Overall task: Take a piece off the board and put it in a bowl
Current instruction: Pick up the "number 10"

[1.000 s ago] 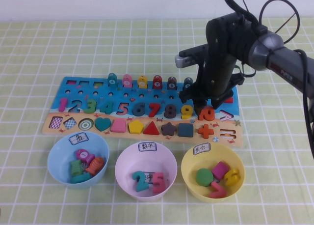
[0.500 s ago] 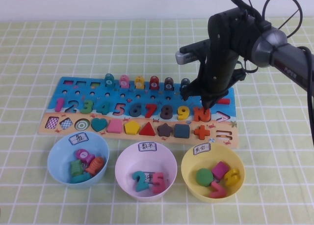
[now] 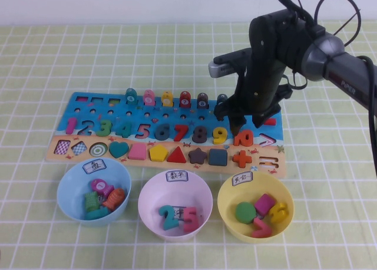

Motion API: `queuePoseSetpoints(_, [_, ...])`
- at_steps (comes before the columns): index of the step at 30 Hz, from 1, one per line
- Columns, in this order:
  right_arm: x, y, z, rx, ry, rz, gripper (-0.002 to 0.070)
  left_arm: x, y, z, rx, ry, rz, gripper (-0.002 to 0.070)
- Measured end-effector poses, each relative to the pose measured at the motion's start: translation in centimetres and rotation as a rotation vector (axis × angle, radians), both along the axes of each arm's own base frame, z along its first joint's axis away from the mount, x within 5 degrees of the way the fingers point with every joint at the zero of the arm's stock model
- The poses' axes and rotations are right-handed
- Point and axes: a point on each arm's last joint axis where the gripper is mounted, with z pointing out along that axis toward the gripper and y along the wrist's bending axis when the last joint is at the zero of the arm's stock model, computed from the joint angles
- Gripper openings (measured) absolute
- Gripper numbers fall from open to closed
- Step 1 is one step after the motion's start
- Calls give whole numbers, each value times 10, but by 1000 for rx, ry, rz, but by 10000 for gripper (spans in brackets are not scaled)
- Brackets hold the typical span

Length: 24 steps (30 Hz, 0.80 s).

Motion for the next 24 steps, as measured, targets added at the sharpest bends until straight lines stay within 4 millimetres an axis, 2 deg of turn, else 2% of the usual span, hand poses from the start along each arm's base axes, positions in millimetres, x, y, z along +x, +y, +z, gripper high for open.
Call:
queuePoseSetpoints(3, [-1,1,0,13,7,-2,425,0,0,0,0,0,0,-5])
queuePoseSetpoints(24, [-1,2,0,14,6,21,412,0,0,0,0,0,0,-5])
